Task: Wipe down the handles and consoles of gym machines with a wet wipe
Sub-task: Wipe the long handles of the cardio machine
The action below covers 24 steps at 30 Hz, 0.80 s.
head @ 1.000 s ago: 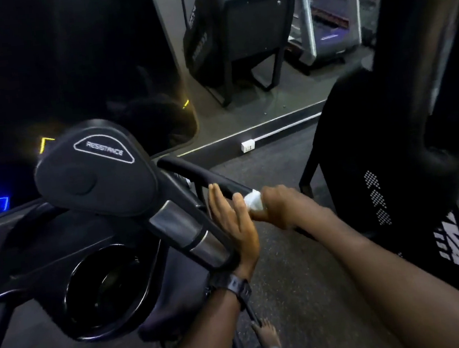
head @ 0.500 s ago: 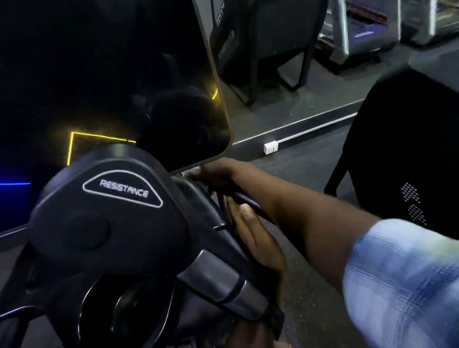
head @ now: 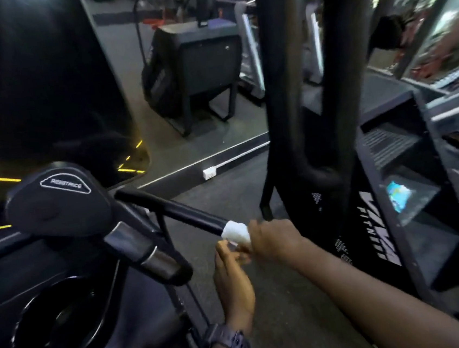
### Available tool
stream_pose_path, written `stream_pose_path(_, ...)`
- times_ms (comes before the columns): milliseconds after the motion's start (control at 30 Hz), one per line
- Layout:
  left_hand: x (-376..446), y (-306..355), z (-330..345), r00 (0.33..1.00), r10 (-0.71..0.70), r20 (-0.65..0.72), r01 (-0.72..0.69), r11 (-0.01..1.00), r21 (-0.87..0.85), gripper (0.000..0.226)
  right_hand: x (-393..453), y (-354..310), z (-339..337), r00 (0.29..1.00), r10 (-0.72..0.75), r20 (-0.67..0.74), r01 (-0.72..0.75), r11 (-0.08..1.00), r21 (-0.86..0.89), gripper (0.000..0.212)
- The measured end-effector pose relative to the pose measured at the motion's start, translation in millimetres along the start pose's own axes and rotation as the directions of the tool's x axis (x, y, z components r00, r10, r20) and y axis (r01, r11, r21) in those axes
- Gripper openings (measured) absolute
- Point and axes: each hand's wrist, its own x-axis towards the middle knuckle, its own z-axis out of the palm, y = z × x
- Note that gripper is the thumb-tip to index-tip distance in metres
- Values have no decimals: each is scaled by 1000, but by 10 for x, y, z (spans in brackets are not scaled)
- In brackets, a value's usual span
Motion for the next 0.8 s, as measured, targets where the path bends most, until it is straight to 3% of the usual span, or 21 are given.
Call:
stream_pose_path(67,-147,-16,-2,995,44,87,-55,990,132,66,-277,107,43,993,-25,-119,-4,971,-240,47)
stream_pose_path(167,-224,38,36,988,71,135,-93,981,168,77,-576,252,60,992,-26,124,89,842,-532,33)
stream_pose_path(267,-282,169,120,977,79,197,-108,984,139,71,-864,492,-102,988,-127,82,145,644,-751,44)
stream_pose_path(333,-307,267,172,961,67,267,-100,989,112,63,-1044,676,-194,967,-250,47,186,570,-800,46)
stream_pose_path(433,-335,394,215,906,58,418,-117,986,115,70,-1249,1047,-262,885,-447,-128,185,591,-785,52)
stream_pose_path(533,-368,398,278,824,29,565,-151,974,171,81,-1375,1240,-289,816,-465,-342,160,752,-639,54)
stream_pose_path(633,-460,490,372,746,-33,666,-125,974,189,92,-1356,1207,-116,751,-352,-559,120,905,-408,53)
stream_pose_path(733,-598,700,495,637,-45,770,-3,998,61,91,-1252,873,264,694,-12,-719,105,991,85,51)
stream_pose_path(800,-665,866,558,600,-24,800,71,997,-23,96,-1147,508,415,628,276,-728,145,877,458,54)
